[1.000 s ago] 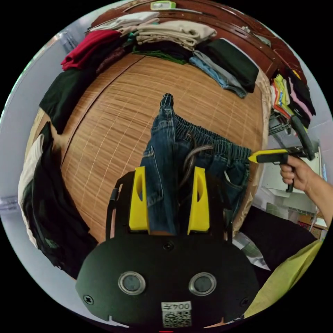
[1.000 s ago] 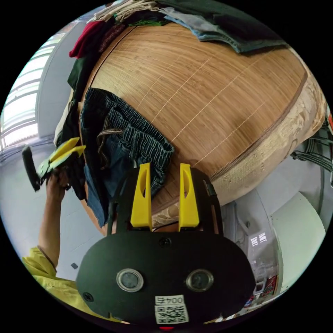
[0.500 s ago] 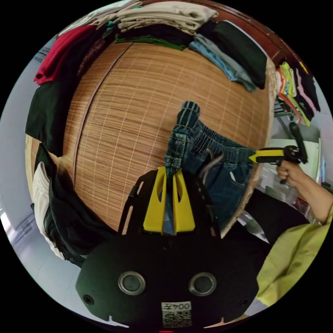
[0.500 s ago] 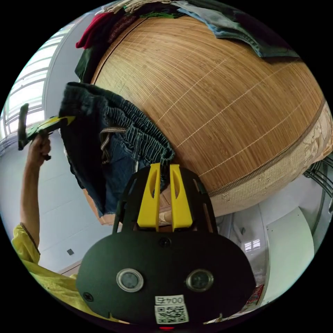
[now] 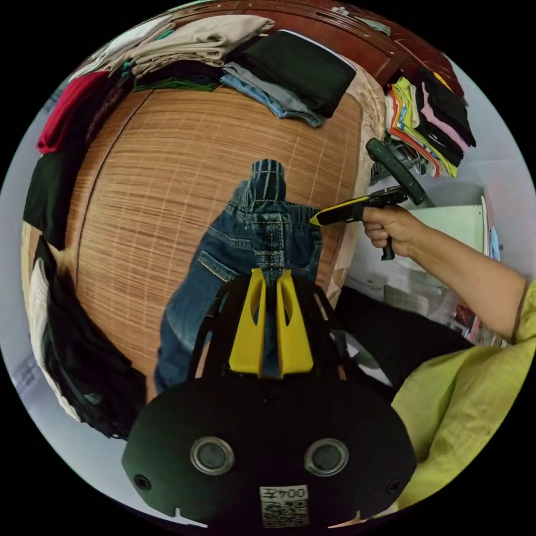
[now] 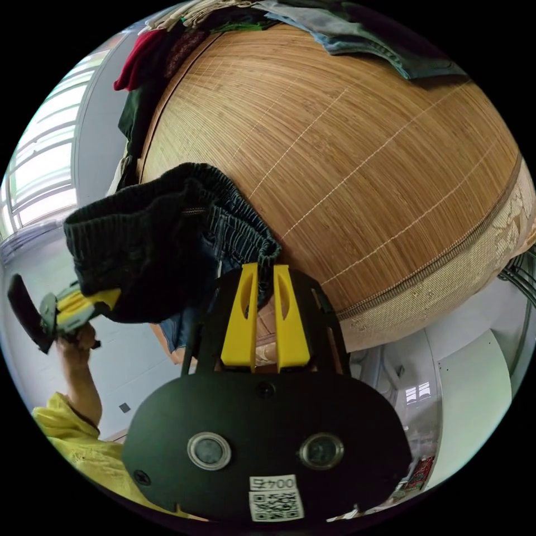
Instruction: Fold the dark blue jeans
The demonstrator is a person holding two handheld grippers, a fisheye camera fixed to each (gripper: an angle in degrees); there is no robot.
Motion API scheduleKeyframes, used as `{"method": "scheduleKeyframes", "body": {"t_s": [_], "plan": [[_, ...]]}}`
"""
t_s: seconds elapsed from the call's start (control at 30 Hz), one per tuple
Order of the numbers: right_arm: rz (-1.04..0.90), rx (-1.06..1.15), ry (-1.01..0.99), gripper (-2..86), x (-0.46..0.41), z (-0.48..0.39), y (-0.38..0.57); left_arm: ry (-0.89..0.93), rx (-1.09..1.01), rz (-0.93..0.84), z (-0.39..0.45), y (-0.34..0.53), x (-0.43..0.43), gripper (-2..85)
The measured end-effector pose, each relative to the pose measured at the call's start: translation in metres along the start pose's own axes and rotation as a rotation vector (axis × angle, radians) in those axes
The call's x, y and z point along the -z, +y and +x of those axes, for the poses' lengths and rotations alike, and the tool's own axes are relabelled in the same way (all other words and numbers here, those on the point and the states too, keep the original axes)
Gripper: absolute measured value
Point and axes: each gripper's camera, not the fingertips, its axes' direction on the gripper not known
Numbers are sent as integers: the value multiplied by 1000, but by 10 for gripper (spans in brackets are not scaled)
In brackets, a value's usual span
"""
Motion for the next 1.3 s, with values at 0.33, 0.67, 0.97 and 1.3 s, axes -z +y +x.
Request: {"method": "scheduleKeyframes", "body": {"t_s": [0.33,0.67,0.97,1.3], "plan": [[156,-143,-387,108,17,42,36,58,234,9,41,21,-99,4],[94,-17,-170,55,-58,-18,21,33,225,50,63,41,-131,54],[8,96,299,74,-132,-50,14,237,268,162,60,107,-161,106],[-143,691,421,40,-282,-187,77,155,674,180,30,324,-228,97]]}}
